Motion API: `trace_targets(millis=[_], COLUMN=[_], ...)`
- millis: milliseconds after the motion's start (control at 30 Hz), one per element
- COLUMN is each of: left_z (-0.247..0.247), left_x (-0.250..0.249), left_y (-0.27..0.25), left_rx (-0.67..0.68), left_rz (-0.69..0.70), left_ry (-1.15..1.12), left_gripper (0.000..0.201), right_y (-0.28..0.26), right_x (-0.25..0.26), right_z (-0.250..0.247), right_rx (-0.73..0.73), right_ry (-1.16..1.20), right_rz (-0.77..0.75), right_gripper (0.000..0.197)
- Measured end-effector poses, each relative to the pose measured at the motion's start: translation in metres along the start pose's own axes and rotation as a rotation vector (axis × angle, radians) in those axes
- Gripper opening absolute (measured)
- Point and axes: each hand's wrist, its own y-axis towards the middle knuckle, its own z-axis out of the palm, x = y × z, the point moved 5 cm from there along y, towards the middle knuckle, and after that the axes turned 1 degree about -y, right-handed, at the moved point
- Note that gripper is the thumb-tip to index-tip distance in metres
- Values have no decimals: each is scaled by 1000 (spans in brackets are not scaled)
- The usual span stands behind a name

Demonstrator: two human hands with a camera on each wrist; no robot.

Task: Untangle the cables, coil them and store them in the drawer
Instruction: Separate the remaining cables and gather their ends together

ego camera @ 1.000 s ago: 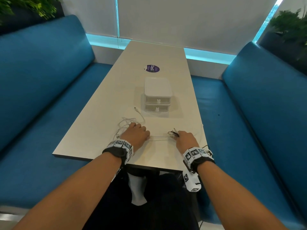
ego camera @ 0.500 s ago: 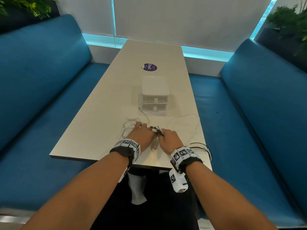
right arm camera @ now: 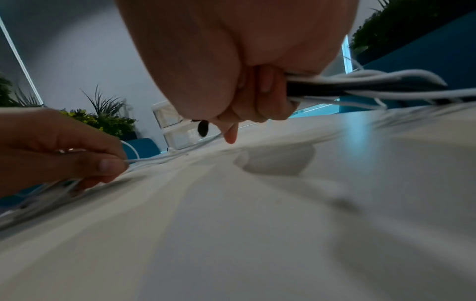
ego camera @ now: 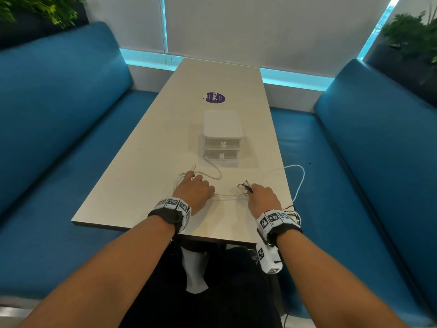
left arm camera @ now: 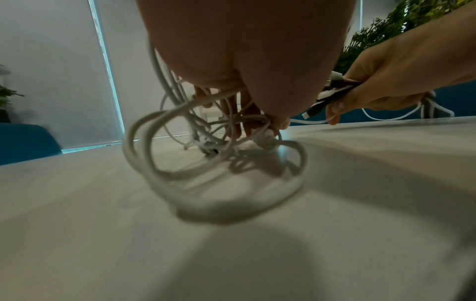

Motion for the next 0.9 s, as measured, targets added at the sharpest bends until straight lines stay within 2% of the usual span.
trace_targets(millis=[233,433,633,767,900], left_z=[-13,-13,-18,-17,-11], left_x=[-31,-24,-23,-23,-4], left_y=[9,6,7,4,0], left_rx=[25,84,5,-42,-36], left_rz=[-21,-177,-165,-137,-133], left_ry=[-16,-74,-172,-140,-104], left_gripper=[27,25,24,24,26], right_y=[-17,-24,-18,-13,-4], right_x=[40,46,51,46,17], right_z=[10,1,15,12,-2], right_rx=[-8,-34,67,114,79], right_ry=[81,89,177,197,148], right_rz=[-105,-12,-67,-73,33], right_gripper=[25,26,23,22,25])
